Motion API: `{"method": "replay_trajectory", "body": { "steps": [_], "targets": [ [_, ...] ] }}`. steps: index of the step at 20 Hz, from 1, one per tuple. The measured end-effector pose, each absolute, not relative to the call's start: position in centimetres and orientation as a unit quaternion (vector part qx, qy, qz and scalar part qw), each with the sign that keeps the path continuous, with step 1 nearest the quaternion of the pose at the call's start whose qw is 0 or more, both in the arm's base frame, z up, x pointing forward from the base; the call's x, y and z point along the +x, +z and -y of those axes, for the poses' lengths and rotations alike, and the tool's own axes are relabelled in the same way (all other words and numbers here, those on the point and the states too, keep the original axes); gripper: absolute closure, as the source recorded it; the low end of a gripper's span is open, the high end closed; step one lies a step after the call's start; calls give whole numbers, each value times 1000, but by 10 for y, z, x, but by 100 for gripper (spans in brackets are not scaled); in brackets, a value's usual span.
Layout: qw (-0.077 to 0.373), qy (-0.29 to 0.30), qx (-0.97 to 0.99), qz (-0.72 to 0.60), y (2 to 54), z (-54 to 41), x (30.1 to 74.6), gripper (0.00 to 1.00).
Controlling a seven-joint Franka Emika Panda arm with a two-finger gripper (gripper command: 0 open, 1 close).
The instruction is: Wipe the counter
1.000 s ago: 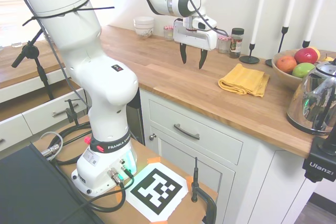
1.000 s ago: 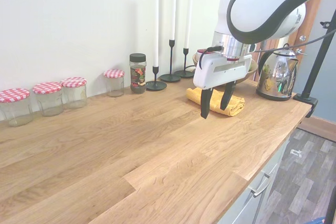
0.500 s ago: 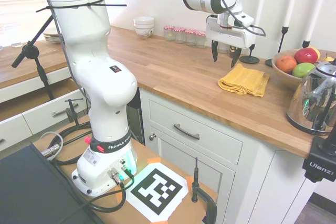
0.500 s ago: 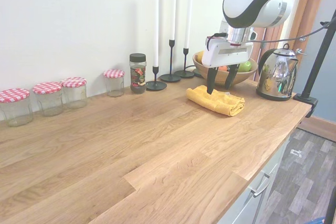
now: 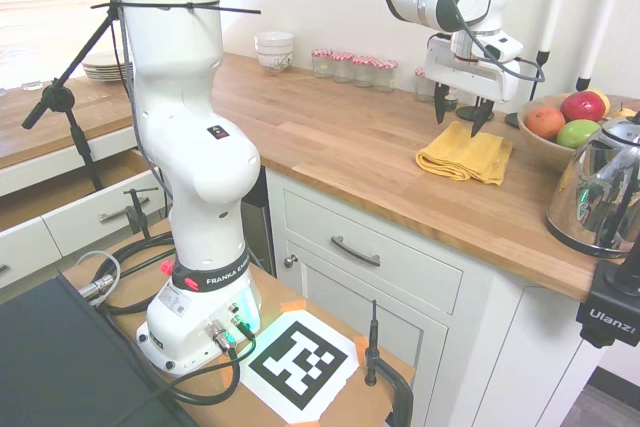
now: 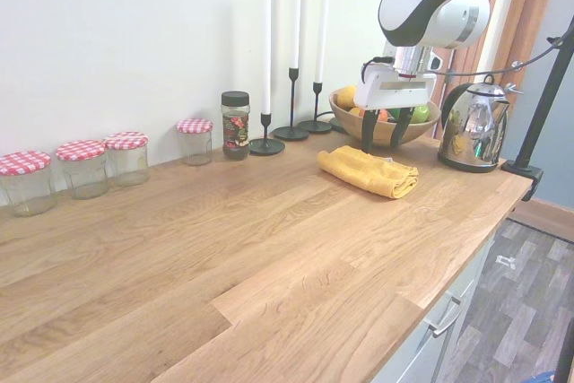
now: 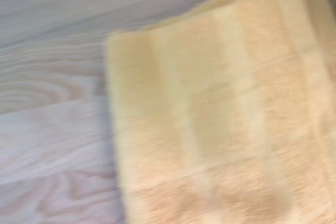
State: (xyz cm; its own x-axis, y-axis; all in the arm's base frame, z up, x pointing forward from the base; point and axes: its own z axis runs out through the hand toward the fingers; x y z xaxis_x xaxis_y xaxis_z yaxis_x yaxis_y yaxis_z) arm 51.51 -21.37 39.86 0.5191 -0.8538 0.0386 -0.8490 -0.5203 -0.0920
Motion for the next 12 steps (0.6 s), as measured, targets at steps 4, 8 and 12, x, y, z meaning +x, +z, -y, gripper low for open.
{"method": "replay_trajectory", "body": {
  "steps": [4, 8, 12],
  "targets": [
    [29, -31, -868, -494, 387, 223, 513, 0],
    [26, -34, -868, -495, 374, 225, 514, 0],
    [23, -38, -867, -496, 360, 224, 511, 0]
  ]
}}
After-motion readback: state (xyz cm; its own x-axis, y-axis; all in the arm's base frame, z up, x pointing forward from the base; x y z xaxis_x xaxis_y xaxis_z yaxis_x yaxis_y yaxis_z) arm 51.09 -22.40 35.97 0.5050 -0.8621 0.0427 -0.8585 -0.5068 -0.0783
